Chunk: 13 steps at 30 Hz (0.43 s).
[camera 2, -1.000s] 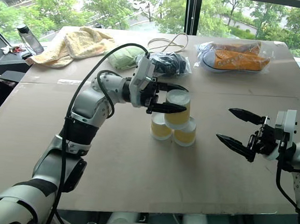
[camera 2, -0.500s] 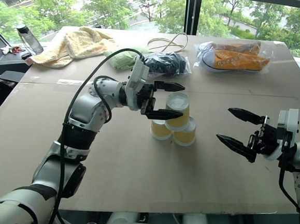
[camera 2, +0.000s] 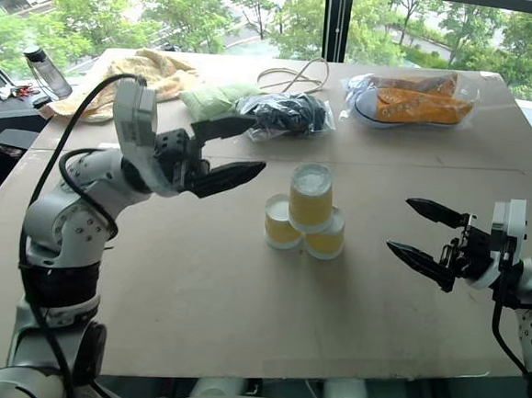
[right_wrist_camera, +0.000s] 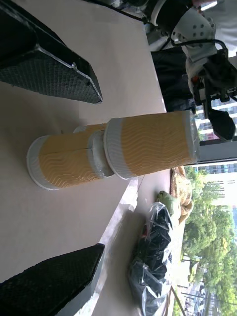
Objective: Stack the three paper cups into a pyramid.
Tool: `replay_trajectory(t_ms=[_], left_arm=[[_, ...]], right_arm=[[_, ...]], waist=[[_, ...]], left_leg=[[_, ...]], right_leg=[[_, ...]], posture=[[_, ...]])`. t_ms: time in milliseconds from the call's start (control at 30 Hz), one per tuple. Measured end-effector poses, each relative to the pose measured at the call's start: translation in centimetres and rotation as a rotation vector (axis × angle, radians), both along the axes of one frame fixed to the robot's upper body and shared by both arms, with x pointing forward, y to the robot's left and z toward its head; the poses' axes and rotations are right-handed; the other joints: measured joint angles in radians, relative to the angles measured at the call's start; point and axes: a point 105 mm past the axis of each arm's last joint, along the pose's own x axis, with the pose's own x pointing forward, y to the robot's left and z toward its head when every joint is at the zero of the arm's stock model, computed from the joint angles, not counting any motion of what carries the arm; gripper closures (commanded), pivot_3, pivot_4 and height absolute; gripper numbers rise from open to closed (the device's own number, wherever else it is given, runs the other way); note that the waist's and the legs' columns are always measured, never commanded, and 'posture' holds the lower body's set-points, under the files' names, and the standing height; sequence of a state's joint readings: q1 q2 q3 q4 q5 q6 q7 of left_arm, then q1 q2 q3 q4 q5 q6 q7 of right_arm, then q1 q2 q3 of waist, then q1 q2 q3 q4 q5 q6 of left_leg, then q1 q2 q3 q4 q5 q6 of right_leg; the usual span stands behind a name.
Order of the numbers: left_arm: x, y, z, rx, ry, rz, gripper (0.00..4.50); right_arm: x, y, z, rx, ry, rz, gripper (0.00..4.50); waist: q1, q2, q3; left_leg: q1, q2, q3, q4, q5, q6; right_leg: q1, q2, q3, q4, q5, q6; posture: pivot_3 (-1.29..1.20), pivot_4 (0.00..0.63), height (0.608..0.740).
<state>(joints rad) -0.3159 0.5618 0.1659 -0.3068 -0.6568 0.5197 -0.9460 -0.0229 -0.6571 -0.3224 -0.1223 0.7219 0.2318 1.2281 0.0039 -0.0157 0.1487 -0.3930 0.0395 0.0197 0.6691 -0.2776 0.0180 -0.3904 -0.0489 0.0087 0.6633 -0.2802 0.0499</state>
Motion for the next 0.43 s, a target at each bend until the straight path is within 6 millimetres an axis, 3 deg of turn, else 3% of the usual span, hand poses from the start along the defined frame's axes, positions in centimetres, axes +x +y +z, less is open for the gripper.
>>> replay_trajectory(t_ms=[133,333,433], left_arm=[[-0.8,3.1,-6.8,0.108,0.139,0.243,0.03],[-2.4,3.9,-11.4,0.227,0.146,0.351,0.03],[-2.5,3.7,-12.2,0.239,0.153,0.346,0.03]], right_arm=[[0.3,-0.2,-2.6,-0.067,0.019,-0.046,0.00],[1.2,-0.7,-5.4,-0.115,0.029,-0.116,0.00],[1.2,-0.6,-6.2,-0.126,0.045,-0.126,0.00]], waist=[[0.004,0.000,0.000],[0.013,0.000,0.000],[0.009,0.000,0.000]], left_leg=[[0.000,0.000,0.001,0.000,0.000,0.000],[0.007,-0.001,0.001,-0.001,-0.001,0.001],[0.010,-0.001,0.002,-0.001,-0.001,0.001]], right_leg=[[0.000,-0.001,0.001,0.000,0.000,0.000],[0.007,-0.002,0.000,-0.001,0.000,-0.001],[0.010,-0.002,0.001,-0.001,0.000,-0.001]], posture=[[0.00,0.150,0.740],[0.00,0.150,0.740],[0.00,0.150,0.740]])
